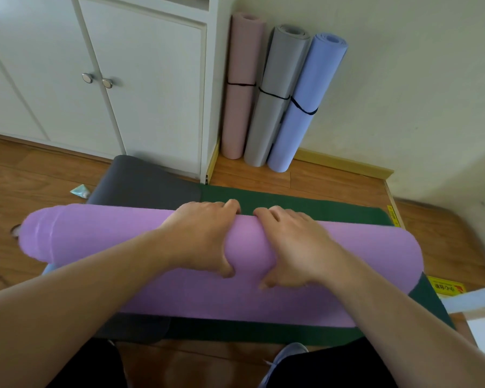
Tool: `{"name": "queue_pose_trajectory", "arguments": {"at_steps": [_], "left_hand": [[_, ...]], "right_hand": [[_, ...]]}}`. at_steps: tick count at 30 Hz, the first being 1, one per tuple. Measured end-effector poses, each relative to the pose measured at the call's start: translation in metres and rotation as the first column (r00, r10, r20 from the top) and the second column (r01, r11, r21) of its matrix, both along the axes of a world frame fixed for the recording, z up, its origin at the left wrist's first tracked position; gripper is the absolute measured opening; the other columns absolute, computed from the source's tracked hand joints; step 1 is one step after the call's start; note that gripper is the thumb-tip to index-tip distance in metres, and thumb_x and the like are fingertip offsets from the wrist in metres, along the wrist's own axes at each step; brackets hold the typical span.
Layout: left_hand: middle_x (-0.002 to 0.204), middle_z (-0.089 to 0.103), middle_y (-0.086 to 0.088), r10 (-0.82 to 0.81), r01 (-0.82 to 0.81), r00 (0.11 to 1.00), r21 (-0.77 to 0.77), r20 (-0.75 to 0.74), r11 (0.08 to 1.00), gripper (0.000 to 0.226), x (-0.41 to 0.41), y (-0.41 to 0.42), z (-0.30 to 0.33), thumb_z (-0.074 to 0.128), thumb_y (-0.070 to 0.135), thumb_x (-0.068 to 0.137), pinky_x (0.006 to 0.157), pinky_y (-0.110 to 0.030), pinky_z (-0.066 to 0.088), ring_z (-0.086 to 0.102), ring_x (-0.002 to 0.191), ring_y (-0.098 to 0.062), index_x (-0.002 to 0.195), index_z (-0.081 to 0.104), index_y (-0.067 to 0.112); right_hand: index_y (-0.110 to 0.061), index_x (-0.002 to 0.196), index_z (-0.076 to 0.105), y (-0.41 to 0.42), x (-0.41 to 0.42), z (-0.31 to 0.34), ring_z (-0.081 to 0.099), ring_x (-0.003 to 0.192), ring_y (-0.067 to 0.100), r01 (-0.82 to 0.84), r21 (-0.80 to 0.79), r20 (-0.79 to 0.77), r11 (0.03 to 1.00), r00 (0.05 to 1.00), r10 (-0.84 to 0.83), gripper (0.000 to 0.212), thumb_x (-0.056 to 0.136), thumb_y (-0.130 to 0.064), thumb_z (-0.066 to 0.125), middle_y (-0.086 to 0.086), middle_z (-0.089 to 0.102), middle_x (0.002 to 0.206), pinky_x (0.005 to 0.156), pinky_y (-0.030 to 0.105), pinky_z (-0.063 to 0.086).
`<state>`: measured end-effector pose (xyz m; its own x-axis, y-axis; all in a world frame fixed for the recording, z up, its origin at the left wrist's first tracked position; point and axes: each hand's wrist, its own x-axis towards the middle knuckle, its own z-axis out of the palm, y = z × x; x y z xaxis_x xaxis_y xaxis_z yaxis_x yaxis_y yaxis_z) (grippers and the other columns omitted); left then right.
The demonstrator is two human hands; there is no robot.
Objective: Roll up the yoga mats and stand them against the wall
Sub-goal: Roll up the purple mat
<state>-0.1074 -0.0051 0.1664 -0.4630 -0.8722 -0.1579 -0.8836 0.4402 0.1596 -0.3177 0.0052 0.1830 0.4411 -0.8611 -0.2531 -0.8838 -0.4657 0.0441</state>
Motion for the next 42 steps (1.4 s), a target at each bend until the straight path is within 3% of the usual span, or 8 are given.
{"name": "queue_pose_trajectory", "arguments": {"at_steps": [4,8,11,18,21,27,37,42], "left_hand": [[0.11,0.06,0.015,0.034,-0.032,0.999,0.102,-0.018,0.994,0.096,0.002,0.003,0.002,0.082,0.071,0.053,0.074,-0.035,0.05,0.061,0.094,-0.015,0.131,0.039,0.034],[0.14,0.047,0.009,-0.043,0.044,0.999,-0.052,0.026,0.998,0.125,0.001,0.009,-0.004,0.081,0.075,0.053,0.106,-0.039,0.046,0.052,0.126,-0.019,0.154,0.027,0.025],[0.144,0.044,0.0,-0.062,0.081,0.99,-0.164,0.123,0.983,0.143,-0.009,0.012,-0.009,0.086,0.074,0.053,0.109,-0.042,0.044,0.049,0.129,-0.024,0.16,0.009,0.017],[0.116,0.06,0.011,-0.041,0.035,0.998,-0.119,-0.048,0.992,0.1,-0.004,-0.002,-0.002,0.085,0.063,0.056,0.086,-0.036,0.05,0.061,0.099,-0.016,0.134,0.035,0.027],[0.109,0.06,0.014,-0.012,0.012,0.998,-0.002,-0.061,1.0,0.092,0.001,-0.002,0.003,0.084,0.067,0.055,0.076,-0.033,0.049,0.06,0.091,-0.014,0.127,0.038,0.034],[0.138,0.045,0.008,-0.069,0.071,0.997,-0.055,0.039,0.996,0.123,0.003,0.004,-0.003,0.079,0.082,0.052,0.109,-0.04,0.044,0.049,0.123,-0.018,0.151,0.03,0.029],[0.112,0.061,0.01,-0.052,0.053,0.999,-0.05,0.01,0.997,0.094,-0.001,-0.002,0.005,0.084,0.069,0.054,0.087,-0.037,0.053,0.06,0.096,-0.016,0.13,0.042,0.03],[0.113,0.058,0.011,-0.032,0.03,0.999,0.072,0.019,0.997,0.096,0.005,-0.002,0.008,0.083,0.071,0.054,0.087,-0.038,0.054,0.06,0.099,-0.017,0.131,0.042,0.032]], "right_hand": [[-0.029,0.133,0.042,0.0,0.006,-0.005,0.059,0.111,0.023,-0.038,-0.04,-0.023,0.998,0.999,0.037,0.099,0.055,-0.07,0.089,-0.006,0.058,0.121,0.087,0.039,0.048],[-0.032,0.134,0.044,-0.007,0.002,0.004,0.063,0.11,0.021,0.008,-0.009,0.02,1.0,1.0,-0.008,0.096,0.057,-0.074,0.085,-0.01,0.062,0.121,0.087,0.041,0.055],[-0.035,0.139,0.043,-0.009,-0.002,0.006,0.064,0.111,0.02,0.077,0.048,0.04,0.996,0.996,-0.079,0.103,0.054,-0.076,0.085,-0.013,0.062,0.125,0.087,0.042,0.056],[-0.026,0.154,0.025,-0.003,-0.004,0.003,0.049,0.128,0.023,0.031,0.023,0.049,0.999,0.998,-0.032,0.129,0.055,-0.073,0.091,-0.003,0.04,0.143,0.108,0.039,0.045],[-0.028,0.145,0.034,-0.004,0.0,-0.002,0.053,0.118,0.022,0.004,-0.01,0.016,1.0,1.0,-0.004,0.117,0.052,-0.07,0.093,-0.004,0.049,0.13,0.099,0.039,0.048],[-0.036,0.14,0.041,-0.01,-0.001,0.005,0.06,0.112,0.018,0.032,-0.015,0.078,0.999,0.996,-0.031,0.103,0.055,-0.074,0.085,-0.012,0.058,0.126,0.091,0.04,0.053],[-0.029,0.149,0.029,-0.004,-0.008,0.004,0.046,0.126,0.02,0.017,0.058,0.066,0.998,0.998,-0.021,0.122,0.053,-0.074,0.09,-0.005,0.044,0.139,0.108,0.039,0.044],[-0.033,0.135,0.04,-0.004,0.002,0.002,0.056,0.11,0.019,-0.011,0.015,0.037,1.0,0.999,0.011,0.102,0.053,-0.069,0.09,-0.008,0.054,0.121,0.09,0.039,0.053]]}}
